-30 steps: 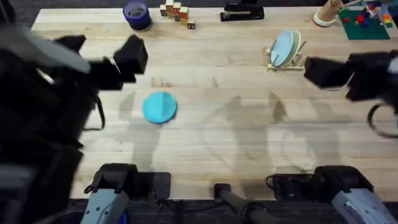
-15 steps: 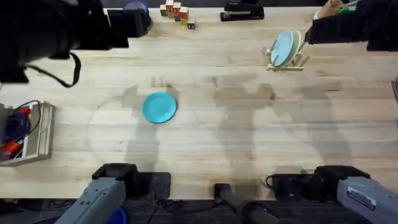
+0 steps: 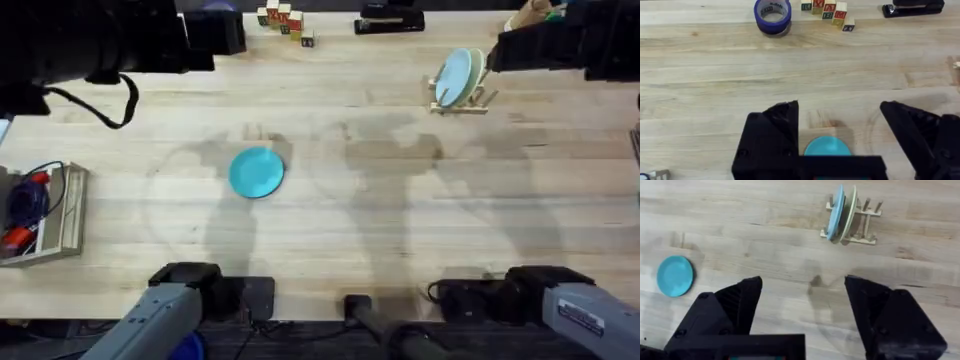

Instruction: Pick up the plates from the table one by one and place each into a slot on the dish rack.

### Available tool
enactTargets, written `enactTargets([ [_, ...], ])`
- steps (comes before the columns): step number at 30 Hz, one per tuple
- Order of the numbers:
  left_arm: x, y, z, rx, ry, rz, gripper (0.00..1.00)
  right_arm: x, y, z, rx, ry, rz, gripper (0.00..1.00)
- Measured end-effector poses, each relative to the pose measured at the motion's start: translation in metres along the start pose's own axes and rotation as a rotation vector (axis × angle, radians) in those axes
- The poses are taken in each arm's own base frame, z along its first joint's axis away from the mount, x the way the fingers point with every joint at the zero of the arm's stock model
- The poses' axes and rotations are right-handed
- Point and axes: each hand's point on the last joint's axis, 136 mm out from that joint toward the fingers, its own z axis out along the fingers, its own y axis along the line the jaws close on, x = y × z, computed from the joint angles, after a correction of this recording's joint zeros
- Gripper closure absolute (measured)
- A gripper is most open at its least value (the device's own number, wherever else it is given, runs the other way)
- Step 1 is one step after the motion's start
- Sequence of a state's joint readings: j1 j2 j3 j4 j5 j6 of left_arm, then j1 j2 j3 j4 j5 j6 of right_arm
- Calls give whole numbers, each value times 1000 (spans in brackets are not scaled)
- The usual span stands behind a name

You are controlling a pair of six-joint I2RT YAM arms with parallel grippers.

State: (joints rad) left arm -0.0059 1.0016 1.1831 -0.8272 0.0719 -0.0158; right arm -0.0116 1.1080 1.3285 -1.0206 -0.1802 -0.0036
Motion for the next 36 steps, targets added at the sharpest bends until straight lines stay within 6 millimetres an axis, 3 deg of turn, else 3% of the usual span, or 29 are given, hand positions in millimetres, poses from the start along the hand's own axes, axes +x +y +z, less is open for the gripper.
enactTargets([
  [4, 2, -1, 0, 7, 9, -1, 7, 0, 0, 0, 0, 0, 0, 7],
  [15, 41, -2, -3, 9, 169, -13, 7, 0, 0, 0, 0, 0, 0, 7],
  [22, 47, 2, -5, -14, 194, -13, 5, -1, 0, 0, 0, -3, -1, 7],
  [23, 48, 3, -5, -17, 195, -15, 34, -1, 0, 0, 0, -3, -1, 7],
  [33, 50, 4, -5, -24, 204, -19, 920, -2, 0, 0, 0, -9, -2, 6],
  [36, 50, 4, -5, -25, 204, -19, 957, -4, 0, 0, 0, -16, -3, 7],
])
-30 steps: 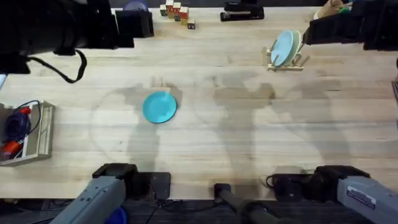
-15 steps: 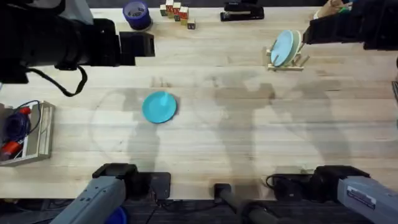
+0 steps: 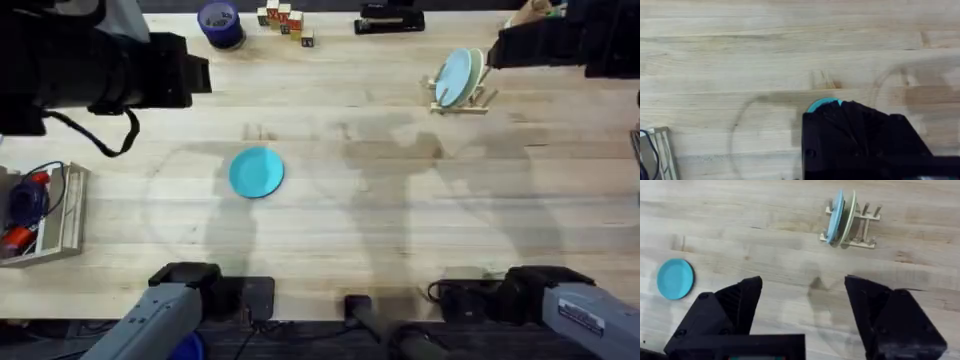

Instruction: Pick up the plates from the table one by one and place each into a slot on the dish rack.

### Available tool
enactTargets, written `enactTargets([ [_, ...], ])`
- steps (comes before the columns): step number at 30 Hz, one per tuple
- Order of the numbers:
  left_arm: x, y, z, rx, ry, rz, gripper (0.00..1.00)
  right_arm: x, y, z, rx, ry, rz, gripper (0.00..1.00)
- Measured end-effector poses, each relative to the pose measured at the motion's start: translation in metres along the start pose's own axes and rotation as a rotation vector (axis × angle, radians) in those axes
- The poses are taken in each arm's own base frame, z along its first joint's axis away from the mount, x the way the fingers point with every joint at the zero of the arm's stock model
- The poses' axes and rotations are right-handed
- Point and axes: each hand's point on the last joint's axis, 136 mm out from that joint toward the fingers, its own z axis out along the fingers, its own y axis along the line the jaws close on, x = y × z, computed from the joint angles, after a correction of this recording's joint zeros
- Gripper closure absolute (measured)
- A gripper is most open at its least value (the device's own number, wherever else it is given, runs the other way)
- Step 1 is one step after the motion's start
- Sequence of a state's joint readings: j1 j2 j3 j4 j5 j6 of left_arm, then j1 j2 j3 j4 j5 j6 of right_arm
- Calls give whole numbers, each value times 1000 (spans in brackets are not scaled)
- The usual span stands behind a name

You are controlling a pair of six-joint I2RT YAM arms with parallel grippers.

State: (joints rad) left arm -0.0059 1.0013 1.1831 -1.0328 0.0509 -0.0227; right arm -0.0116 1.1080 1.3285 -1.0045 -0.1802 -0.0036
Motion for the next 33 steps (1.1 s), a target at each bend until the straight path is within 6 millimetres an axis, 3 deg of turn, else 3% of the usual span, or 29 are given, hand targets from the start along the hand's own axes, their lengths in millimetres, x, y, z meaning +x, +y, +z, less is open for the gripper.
enactTargets([
  [21, 2, -8, 1, 53, 11, -20, 959, 0, 0, 0, 0, -2, 0, 7],
  [33, 8, 19, 7, 167, 52, -176, 960, 0, 0, 0, 0, -2, 0, 7],
])
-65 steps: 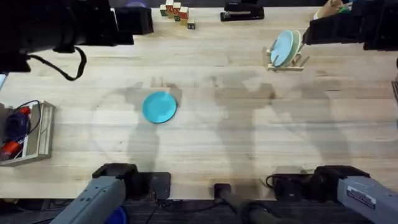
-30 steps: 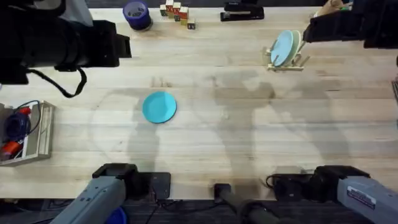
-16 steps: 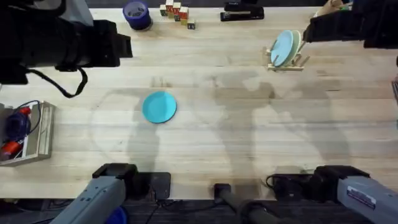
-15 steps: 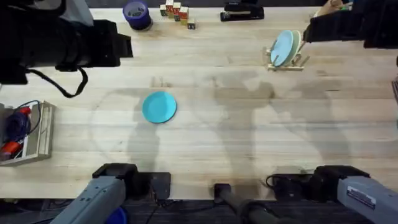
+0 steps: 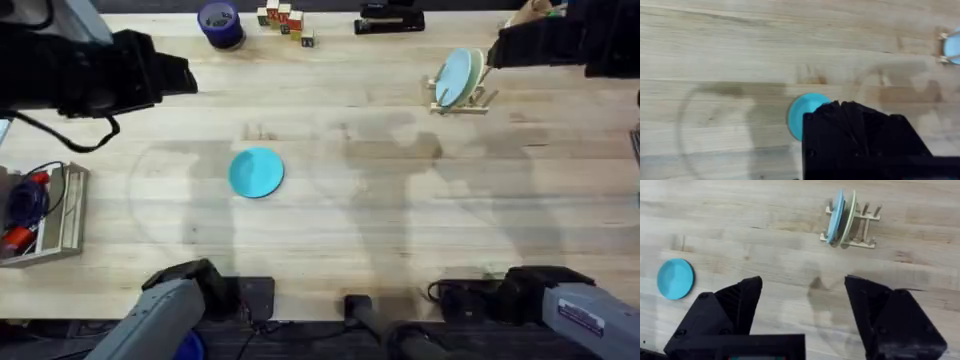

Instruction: Pick up the plates from the table one by one and place each into a slot on the dish rack.

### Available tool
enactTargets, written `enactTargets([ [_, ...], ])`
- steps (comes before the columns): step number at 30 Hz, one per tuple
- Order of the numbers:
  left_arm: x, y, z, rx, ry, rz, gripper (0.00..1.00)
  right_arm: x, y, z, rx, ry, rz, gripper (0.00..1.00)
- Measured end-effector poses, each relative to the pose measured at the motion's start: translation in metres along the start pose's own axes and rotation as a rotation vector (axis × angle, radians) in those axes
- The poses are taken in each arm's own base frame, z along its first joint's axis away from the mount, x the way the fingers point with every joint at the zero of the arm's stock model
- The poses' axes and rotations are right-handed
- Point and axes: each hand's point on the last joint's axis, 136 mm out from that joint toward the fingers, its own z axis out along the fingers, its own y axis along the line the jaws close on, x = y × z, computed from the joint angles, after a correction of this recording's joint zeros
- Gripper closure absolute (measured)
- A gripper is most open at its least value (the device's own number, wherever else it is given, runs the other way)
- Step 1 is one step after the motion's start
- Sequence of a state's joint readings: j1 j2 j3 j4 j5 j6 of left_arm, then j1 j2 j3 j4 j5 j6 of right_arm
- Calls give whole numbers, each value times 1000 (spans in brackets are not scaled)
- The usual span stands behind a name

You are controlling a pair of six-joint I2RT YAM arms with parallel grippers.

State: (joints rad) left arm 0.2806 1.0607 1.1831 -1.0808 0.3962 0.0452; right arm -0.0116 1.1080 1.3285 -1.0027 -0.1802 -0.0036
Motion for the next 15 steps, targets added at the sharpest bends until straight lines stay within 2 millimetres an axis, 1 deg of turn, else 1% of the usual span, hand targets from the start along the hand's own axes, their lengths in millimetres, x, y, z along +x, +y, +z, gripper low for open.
enactTargets([
  [4, 4, -1, 4, 96, 29, -18, 959, 0, 0, 0, 0, 0, 0, 7],
  [10, 0, -2, 17, 255, 50, -18, 959, 0, 0, 0, 0, 0, 0, 7],
  [15, 5, -1, 27, 345, 89, -27, 959, 0, 0, 0, 0, 0, 0, 7],
])
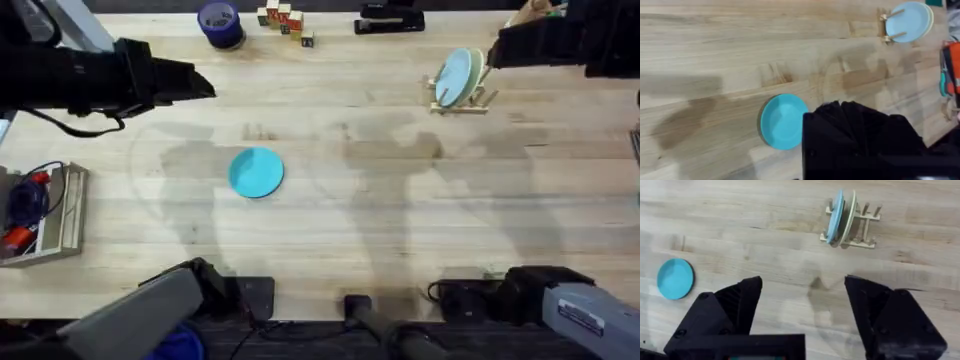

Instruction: Pick up the plates from the table one by one and place each into a slot on the dish rack.

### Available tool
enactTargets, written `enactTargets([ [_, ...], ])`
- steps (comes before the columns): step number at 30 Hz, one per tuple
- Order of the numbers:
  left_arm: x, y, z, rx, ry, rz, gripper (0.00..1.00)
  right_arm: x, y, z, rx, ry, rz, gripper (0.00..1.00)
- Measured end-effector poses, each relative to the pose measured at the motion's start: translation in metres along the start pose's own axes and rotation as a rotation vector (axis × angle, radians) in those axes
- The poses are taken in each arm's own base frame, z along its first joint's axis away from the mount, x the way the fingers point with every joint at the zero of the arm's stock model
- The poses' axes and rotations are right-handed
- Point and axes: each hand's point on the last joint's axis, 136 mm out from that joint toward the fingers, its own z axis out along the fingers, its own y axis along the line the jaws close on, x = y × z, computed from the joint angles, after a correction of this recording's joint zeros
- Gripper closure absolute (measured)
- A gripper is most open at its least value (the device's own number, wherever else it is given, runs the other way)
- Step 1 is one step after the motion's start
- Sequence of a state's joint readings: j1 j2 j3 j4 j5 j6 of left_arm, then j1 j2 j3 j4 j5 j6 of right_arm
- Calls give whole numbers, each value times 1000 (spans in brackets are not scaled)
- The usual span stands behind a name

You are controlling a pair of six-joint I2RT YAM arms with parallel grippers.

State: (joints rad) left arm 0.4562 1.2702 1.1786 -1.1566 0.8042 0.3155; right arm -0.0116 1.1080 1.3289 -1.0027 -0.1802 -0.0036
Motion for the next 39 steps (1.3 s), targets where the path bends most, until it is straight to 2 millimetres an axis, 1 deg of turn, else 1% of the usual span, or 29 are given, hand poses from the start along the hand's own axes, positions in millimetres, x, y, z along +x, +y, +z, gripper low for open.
enactTargets([
  [5, 1, 5, 4, 29, 11, -12, 959, 0, 0, 0, 0, 0, 0, 7],
  [10, 12, 4, 6, 43, 40, -40, 960, 0, 0, 0, 0, 1, 0, 8],
  [25, 23, 13, 6, -12, 87, -54, 960, 0, 0, 0, 0, 0, 0, 6],
  [32, 37, 9, 6, 9, 136, 27, 960, -1, 0, 0, 0, -2, 0, 7],
  [39, 42, 10, 8, 21, 147, 130, 959, -1, 0, 0, 0, -3, -1, 7],
])
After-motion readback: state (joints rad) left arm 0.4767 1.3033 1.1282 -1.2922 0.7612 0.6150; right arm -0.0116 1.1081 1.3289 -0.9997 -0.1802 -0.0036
